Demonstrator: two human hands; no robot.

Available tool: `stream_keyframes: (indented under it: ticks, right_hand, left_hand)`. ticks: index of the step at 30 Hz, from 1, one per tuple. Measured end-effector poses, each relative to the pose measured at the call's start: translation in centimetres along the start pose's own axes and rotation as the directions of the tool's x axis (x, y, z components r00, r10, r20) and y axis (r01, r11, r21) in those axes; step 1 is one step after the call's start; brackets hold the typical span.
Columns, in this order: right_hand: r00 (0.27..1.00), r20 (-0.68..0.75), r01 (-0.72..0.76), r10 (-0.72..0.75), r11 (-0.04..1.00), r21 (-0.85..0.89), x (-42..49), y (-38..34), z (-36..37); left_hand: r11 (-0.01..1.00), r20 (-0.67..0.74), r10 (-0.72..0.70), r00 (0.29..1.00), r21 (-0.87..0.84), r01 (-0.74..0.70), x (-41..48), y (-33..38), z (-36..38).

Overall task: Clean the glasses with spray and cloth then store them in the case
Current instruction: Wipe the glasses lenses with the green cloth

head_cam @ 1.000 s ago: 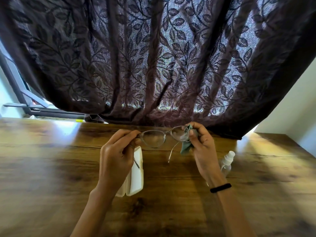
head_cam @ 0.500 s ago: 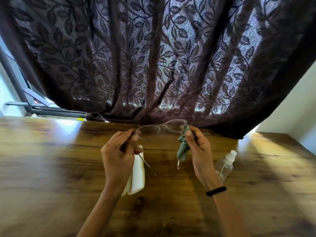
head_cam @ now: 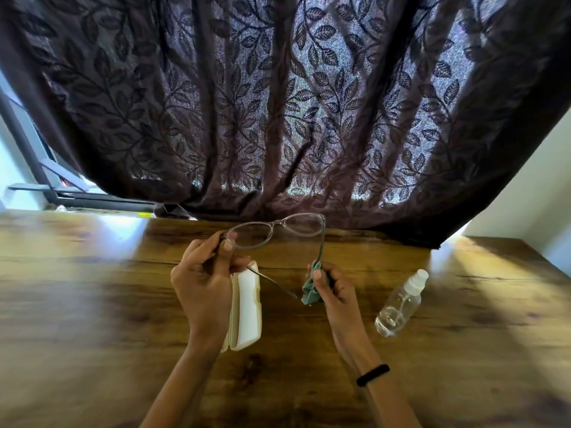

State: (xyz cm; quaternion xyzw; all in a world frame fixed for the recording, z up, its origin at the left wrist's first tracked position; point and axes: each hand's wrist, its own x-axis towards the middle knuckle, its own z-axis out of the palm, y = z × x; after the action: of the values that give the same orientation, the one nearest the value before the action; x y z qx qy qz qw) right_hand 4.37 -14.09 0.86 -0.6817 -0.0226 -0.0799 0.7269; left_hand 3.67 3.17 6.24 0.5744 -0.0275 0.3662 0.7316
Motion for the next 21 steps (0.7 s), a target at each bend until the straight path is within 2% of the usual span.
stream_keyframes:
  ticks: [4, 8, 11, 16, 21]
  right_hand:
    - [0.994, 0.062, -0.088, 0.086, 0.996, 0.023, -0.5, 0.9, 0.1]
    - [0.989, 0.071, -0.134, 0.127, 0.987, 0.094, -0.6, 1.1, 0.0]
    - [0.995, 0.029, -0.103, 0.1, 0.986, 0.133, -0.1, 0.2, -0.1]
    - [0.998, -0.064, -0.017, 0.019, 0.999, 0.027, 1.1, -1.7, -0.9]
    - [0.993, -0.068, 0.096, -0.099, 0.994, -0.047, 2.0, -3.8, -1.3]
  left_hand:
    - [0.999, -0.017, -0.032, 0.999, -0.038, 0.031, 0.1, 0.1, -0.1]
    - [0.998, 0.053, -0.046, 0.998, 0.052, 0.043, 0.6, 0.1, -0.7]
    - [0.991, 0.124, -0.036, 0.992, 0.132, 0.019, 0.8, -0.1, -0.9]
    - [0.977, 0.18, -0.05, 0.982, 0.211, 0.011, 0.9, -0.2, -1.1]
    - [0.929, 0.291, 0.005, 0.957, 0.352, -0.112, 1.0, -0.1, -1.2]
